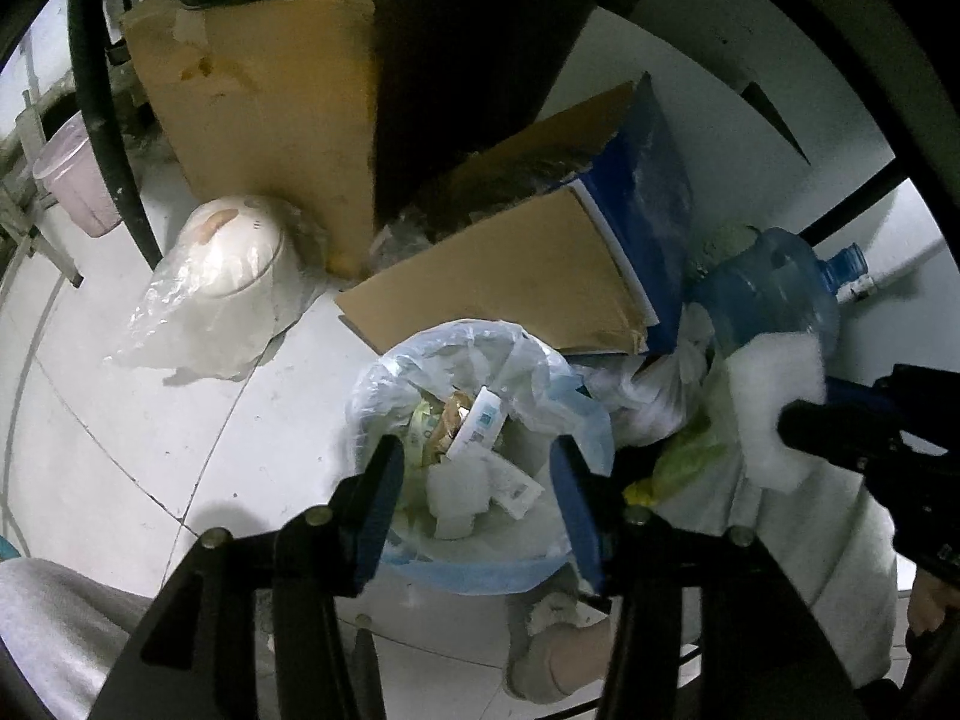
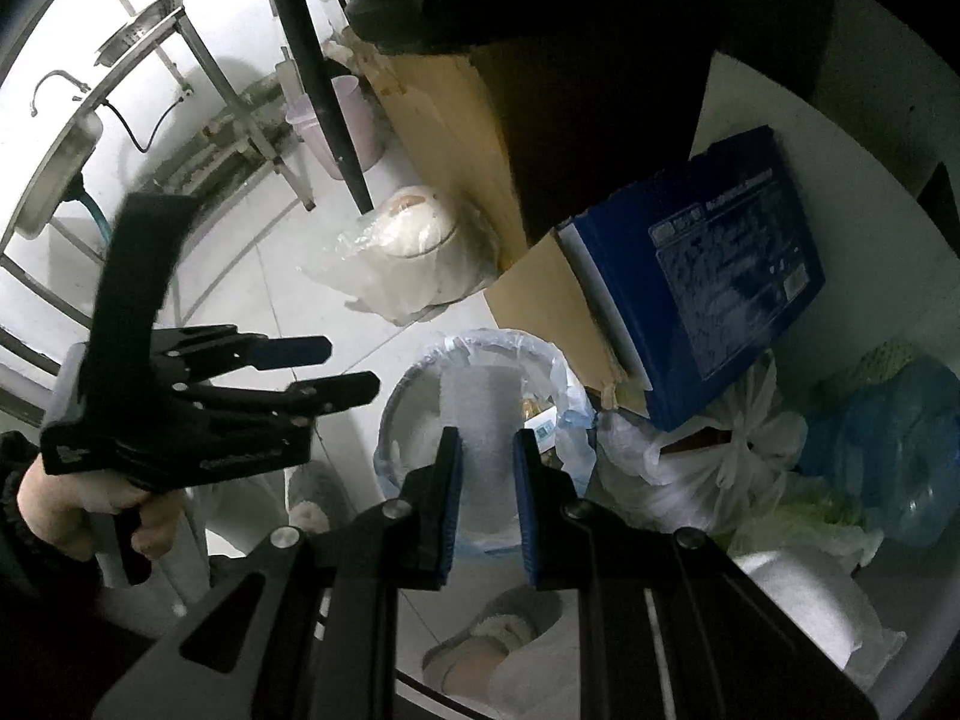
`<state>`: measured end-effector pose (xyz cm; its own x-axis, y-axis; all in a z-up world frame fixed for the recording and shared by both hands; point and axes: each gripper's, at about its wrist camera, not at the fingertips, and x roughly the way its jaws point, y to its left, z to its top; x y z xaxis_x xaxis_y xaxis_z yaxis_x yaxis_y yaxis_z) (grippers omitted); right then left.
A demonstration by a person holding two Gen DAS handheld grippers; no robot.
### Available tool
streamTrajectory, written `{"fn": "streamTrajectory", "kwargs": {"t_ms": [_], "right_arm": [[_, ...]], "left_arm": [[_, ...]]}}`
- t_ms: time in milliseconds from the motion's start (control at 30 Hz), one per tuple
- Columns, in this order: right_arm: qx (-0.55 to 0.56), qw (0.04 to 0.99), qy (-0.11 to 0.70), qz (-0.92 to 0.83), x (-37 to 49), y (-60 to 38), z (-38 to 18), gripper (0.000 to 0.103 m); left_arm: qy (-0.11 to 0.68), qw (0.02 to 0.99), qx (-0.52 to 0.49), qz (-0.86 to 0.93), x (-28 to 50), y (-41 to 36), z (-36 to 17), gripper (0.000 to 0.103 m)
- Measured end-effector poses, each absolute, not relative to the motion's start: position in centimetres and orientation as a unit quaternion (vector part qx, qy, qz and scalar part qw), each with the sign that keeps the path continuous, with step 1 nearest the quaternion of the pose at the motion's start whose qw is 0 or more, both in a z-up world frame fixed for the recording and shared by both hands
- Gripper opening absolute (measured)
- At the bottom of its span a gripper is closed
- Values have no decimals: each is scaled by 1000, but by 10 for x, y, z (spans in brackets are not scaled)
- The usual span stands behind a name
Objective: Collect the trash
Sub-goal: 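Open both tools to drop the foam pieces into the bin, then raise both tools back up toward the counter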
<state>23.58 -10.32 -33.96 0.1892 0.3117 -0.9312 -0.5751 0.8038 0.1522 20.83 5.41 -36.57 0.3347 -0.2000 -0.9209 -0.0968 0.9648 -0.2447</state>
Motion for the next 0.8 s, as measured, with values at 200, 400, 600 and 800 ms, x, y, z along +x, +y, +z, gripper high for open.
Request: {"fn": "streamTrajectory", "kwargs": {"t_ms": [200,400,600,800], "right_arm": [[-126,749,579,297,240,-87,-354,15],[-138,737,590,300,244,-65,-370,16],[-153,728,598,299,247,-48,-379,17],[-154,728,600,293,246,-46,-380,28]], "left_arm": [[572,808,-143,-9,200,81,-363,50],[568,807,-159,11,194,105,-363,50],[565,809,-162,18,187,121,-360,50],[561,812,-159,16,184,120,-356,50]]}}
